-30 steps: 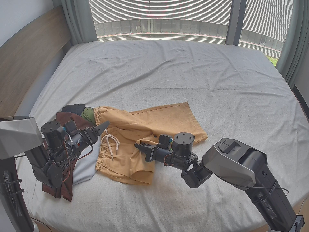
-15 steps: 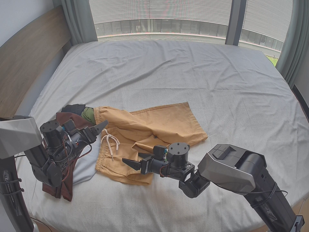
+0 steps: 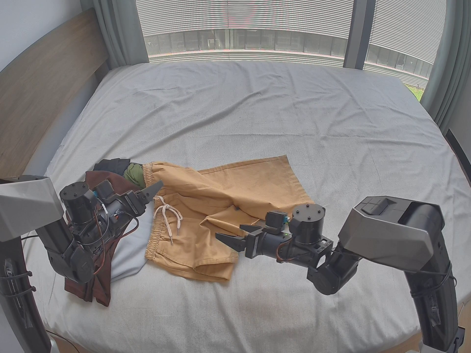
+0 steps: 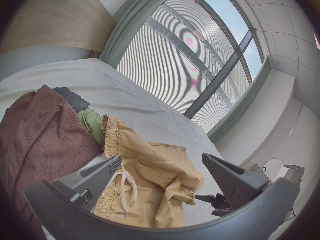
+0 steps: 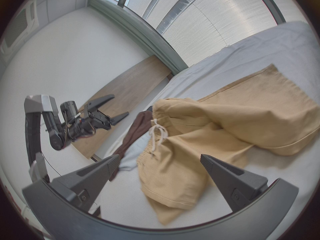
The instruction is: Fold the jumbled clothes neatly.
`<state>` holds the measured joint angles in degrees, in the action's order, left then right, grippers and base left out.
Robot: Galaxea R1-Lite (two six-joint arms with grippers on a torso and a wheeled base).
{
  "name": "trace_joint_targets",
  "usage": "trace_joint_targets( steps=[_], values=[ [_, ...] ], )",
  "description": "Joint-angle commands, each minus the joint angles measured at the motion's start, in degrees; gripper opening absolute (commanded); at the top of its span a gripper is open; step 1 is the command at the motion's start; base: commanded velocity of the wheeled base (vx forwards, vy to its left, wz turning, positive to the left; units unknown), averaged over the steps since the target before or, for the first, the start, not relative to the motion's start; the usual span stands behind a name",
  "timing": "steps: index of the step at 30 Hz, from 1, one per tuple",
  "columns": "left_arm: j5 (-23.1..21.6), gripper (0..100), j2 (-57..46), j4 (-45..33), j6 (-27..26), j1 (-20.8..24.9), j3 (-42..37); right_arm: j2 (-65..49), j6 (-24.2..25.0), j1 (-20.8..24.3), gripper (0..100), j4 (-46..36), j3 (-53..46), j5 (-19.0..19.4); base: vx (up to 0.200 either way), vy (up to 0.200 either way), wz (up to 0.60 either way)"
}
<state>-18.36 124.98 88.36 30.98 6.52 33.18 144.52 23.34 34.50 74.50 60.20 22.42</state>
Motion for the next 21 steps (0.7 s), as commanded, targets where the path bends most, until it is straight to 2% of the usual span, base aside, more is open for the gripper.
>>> trace_joint_targets(
  steps=[1,3,12,21],
  values=[
    [-0.01,100,-0.26,0.06,0.05,-0.02,0.04,-2.58,-4.18,-3.74,100,0.12,-5.18,0.08,0.0,0.0,0.0],
    [-0.01,100,-0.26,0.06,0.05,-0.02,0.04,-2.49,-5.24,-4.0,100,0.12,-6.67,0.08,0.0,0.0,0.0],
    [-0.01,100,-0.17,0.06,0.05,-0.02,0.04,0.15,-4.36,-3.56,100,-0.84,-7.29,0.08,0.0,0.0,0.0],
    [-0.01,100,-0.09,0.06,0.05,-0.02,0.04,3.22,5.22,-1.89,100,-0.84,-4.3,0.08,0.0,0.0,0.0]
  ],
)
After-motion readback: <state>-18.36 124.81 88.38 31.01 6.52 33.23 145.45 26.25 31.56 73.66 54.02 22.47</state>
